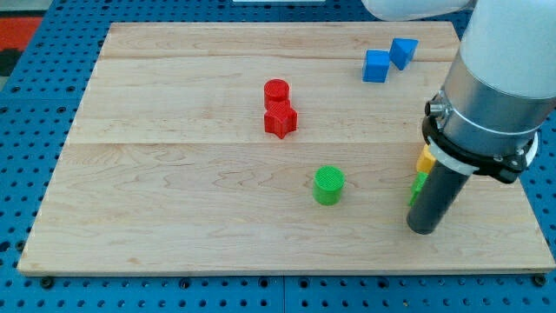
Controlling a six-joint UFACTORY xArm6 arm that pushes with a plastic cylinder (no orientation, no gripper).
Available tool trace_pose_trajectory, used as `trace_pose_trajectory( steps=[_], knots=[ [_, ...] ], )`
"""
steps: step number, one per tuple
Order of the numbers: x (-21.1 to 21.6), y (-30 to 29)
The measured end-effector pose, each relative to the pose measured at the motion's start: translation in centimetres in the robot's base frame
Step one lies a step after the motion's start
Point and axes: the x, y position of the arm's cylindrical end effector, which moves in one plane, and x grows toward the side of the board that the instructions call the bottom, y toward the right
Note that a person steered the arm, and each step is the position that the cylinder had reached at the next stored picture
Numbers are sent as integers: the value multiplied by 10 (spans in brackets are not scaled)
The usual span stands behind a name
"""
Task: Move the green star towards the center left side of the board
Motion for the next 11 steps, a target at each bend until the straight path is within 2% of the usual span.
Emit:
trace_pose_trajectory(
  steps=[2, 3, 4, 6, 7, 8, 10, 11],
  knots=[
    [-22, 84],
    [-56, 30],
    [-71, -32],
    [-46, 48],
    [-18, 3],
    [-23, -38],
    [-59, -111],
    [-80, -167]
  ],
)
